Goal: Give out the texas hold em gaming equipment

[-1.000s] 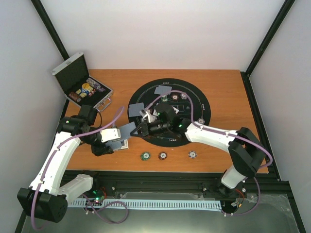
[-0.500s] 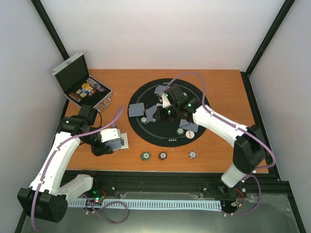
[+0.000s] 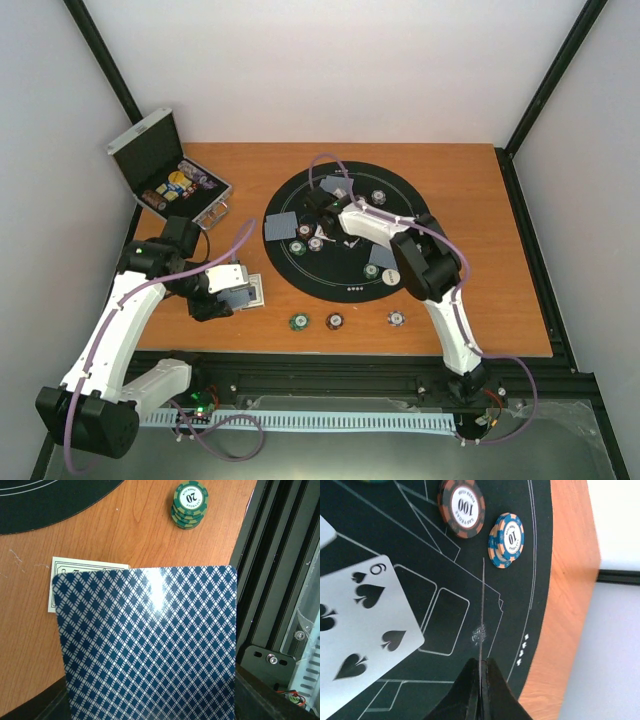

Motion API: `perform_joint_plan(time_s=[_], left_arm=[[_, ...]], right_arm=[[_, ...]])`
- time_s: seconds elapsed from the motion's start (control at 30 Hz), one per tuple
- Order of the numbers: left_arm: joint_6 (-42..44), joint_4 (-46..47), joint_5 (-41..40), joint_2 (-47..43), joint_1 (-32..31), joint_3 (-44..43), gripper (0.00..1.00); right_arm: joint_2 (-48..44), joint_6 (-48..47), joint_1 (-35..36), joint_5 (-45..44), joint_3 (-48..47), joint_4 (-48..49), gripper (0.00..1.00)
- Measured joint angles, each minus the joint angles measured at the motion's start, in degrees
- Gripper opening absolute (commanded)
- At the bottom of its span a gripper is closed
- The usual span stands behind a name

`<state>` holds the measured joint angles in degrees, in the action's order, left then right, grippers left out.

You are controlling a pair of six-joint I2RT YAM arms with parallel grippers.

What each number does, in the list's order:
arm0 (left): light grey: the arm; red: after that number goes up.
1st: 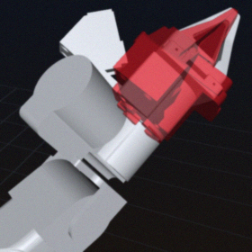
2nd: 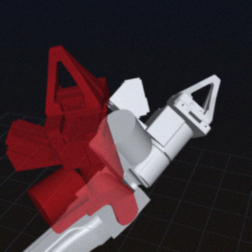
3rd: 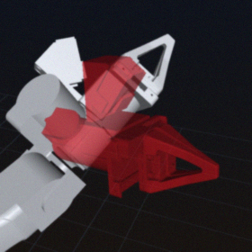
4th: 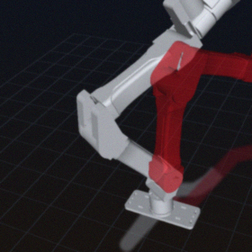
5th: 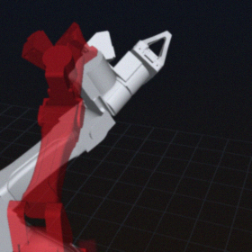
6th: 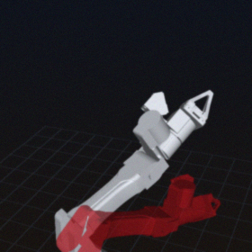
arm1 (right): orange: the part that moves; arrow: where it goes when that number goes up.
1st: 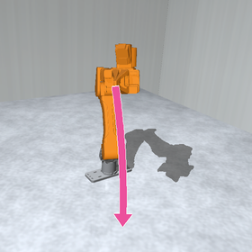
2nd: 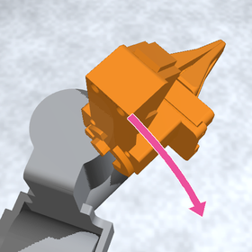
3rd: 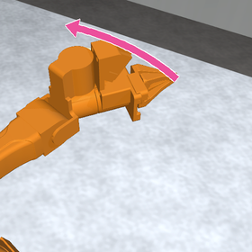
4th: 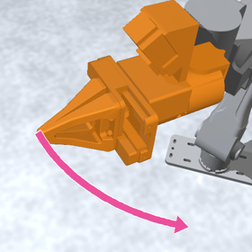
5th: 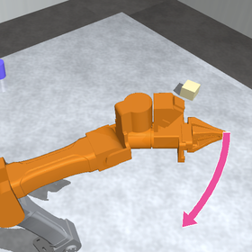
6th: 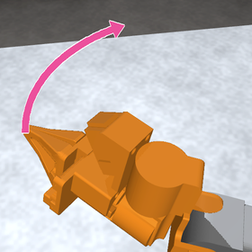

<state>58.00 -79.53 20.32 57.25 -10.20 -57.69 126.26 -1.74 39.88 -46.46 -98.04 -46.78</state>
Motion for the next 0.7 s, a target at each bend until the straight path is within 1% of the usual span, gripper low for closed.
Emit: perform_joint_plan(time_s=[0.13,0.2,0.3,0.33,0.37,0.43,0.57,0.63,0.7], left_arm=[[-0.3,0.0,0.0,0.1,0.0,0.0,0.01],[-0.3,0.0,0.0,0.3,0.0,0.0,0.01],[-0.4,0.0,0.0,0.3,0.0,0.0,0.01],[-0.3,0.0,0.0,0.3,0.0,0.0,0.01],[-0.4,0.0,0.0,0.3,0.0,0.0,0.01],[-0.4,0.0,0.0,0.3,0.0,0.0,0.01],[-0.4,0.1,-0.3,0.3,0.0,0.1,0.01],[-0.4,0.1,-0.4,0.3,0.0,0.1,0.01],[-0.4,0.1,-0.4,0.3,0.0,0.1,0.01]], right_arm=[[4.0,-5.9,0.0,-6.3,-0.1,1.6,0.03],[4.2,-6.9,0.0,-7.3,-0.1,1.8,0.03],[4.2,-7.1,0.0,-7.8,0.0,2.7,0.06],[4.2,-7.0,0.0,-7.6,0.3,2.9,0.10],[4.2,-6.7,0.0,-7.1,0.5,2.8,0.15],[4.2,-6.1,0.0,-5.4,0.8,2.3,0.34],[3.8,-4.5,0.0,-0.3,1.4,1.2,0.63],[3.1,-3.7,0.0,2.2,1.9,0.3,0.74],[1.5,-2.4,0.0,4.2,2.7,-0.2,0.81]])
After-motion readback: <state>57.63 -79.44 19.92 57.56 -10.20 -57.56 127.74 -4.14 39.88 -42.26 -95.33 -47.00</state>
